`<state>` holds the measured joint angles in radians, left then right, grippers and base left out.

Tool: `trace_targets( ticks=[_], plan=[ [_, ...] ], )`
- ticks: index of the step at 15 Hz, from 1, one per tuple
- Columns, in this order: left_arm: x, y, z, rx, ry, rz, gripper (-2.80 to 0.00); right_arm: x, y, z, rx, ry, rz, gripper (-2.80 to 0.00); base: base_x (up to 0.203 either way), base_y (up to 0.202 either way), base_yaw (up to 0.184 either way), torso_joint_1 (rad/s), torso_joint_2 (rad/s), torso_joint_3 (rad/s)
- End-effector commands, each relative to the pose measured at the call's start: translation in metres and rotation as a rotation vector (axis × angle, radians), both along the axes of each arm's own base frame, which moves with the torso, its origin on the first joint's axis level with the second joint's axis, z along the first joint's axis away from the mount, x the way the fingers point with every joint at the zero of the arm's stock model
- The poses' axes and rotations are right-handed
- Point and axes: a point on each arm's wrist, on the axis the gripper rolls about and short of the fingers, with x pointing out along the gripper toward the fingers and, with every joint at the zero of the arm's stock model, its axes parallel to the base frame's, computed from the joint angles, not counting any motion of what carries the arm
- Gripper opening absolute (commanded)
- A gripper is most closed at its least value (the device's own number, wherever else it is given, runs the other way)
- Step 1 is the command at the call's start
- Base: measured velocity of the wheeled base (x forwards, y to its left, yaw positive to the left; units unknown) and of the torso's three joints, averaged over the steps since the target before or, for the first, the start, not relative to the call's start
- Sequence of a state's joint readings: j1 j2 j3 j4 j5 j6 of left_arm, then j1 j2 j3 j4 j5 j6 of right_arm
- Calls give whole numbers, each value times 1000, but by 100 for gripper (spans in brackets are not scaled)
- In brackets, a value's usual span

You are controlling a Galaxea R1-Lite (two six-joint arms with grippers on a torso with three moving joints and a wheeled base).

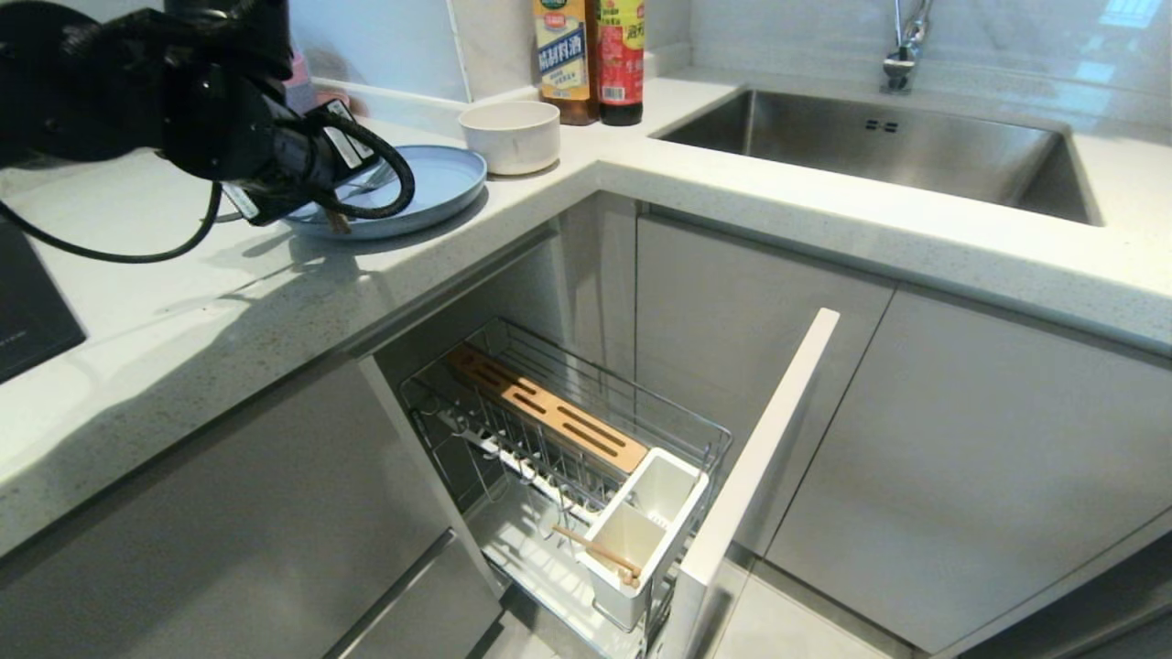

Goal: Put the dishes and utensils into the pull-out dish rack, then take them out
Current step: Pick up the chopsticks and place it in the cupboard

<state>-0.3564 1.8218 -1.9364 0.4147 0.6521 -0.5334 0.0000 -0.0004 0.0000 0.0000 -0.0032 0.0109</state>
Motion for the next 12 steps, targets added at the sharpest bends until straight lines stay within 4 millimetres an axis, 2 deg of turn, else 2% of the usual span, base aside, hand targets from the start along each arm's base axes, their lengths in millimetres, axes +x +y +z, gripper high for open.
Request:
trace_targets(
  ticks=[1,6,9,12],
  plan=[
    [-22,8,21,-26,-65,3,-280,0,0,0,0,2,0,-280,0,0,0,0,0,0],
    [-71,23,58,-100,-200,-11,-280,0,0,0,0,2,0,-280,0,0,0,0,0,0],
    [-105,19,75,-172,-264,-84,-280,0,0,0,0,2,0,-280,0,0,0,0,0,0],
    [-147,4,82,-229,-286,-246,-280,0,0,0,0,2,0,-280,0,0,0,0,0,0]
  ],
)
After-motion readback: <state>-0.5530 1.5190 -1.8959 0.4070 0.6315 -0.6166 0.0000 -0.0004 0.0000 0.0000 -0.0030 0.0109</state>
